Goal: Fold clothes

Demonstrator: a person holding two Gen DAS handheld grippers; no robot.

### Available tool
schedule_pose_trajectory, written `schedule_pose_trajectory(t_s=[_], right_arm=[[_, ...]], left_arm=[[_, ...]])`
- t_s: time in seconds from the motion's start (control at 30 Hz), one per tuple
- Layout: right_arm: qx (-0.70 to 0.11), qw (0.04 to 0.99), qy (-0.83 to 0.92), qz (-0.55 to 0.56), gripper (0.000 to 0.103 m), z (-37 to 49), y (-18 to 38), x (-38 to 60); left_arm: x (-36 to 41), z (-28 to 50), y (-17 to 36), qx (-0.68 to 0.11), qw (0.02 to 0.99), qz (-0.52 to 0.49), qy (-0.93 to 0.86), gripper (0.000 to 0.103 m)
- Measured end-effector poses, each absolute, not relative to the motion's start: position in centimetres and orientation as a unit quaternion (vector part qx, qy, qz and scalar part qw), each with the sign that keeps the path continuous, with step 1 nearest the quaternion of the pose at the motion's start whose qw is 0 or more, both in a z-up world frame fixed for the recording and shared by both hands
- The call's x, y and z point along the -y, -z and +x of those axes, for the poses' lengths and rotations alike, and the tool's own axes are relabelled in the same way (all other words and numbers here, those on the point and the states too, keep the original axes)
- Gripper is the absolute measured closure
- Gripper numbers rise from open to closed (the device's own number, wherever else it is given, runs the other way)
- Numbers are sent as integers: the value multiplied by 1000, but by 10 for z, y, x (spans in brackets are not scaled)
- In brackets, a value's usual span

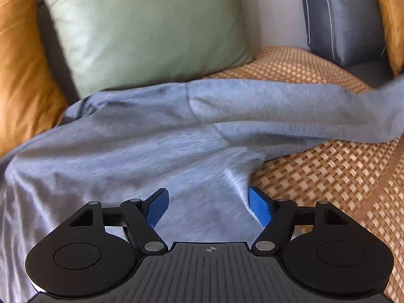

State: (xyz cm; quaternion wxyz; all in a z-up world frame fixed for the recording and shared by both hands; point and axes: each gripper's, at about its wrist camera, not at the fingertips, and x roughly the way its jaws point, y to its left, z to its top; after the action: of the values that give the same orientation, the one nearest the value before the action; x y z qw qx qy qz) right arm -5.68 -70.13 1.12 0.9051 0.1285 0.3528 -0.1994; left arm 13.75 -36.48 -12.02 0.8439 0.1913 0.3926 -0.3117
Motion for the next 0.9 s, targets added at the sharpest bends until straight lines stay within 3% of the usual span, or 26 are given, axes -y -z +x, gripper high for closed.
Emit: schedule_pose_trajectory(t_s=[0.2,0.33,0.43,0.47,0.5,0.53,0.57,0.77,0.9], right_arm=[[-287,956,48,38,99,28,-126,550],[-286,954,-88,4,98,76,-133,418],[-297,936,-191,-12,92,107,-126,323],[-316,922,-224,-16,78,112,-115,298],[-340,906,-250,-27,54,115,-103,276],[-359,894,-265,-45,46,114,-91,259],[-367,887,-272,-63,44,104,-87,245],[-360,911,-193,-50,34,102,-100,306],[-383,921,-63,-26,34,119,-81,381]], left_arm=[[273,134,97,-379,861,158,301,21],[200,136,94,-383,875,134,265,21],[153,139,102,-399,877,123,236,21],[137,140,105,-405,878,119,226,21],[125,140,108,-411,877,117,221,21],[112,140,112,-417,875,115,217,21],[102,140,114,-420,875,115,212,21],[76,143,115,-419,880,101,198,20],[67,163,106,-413,891,54,181,18]])
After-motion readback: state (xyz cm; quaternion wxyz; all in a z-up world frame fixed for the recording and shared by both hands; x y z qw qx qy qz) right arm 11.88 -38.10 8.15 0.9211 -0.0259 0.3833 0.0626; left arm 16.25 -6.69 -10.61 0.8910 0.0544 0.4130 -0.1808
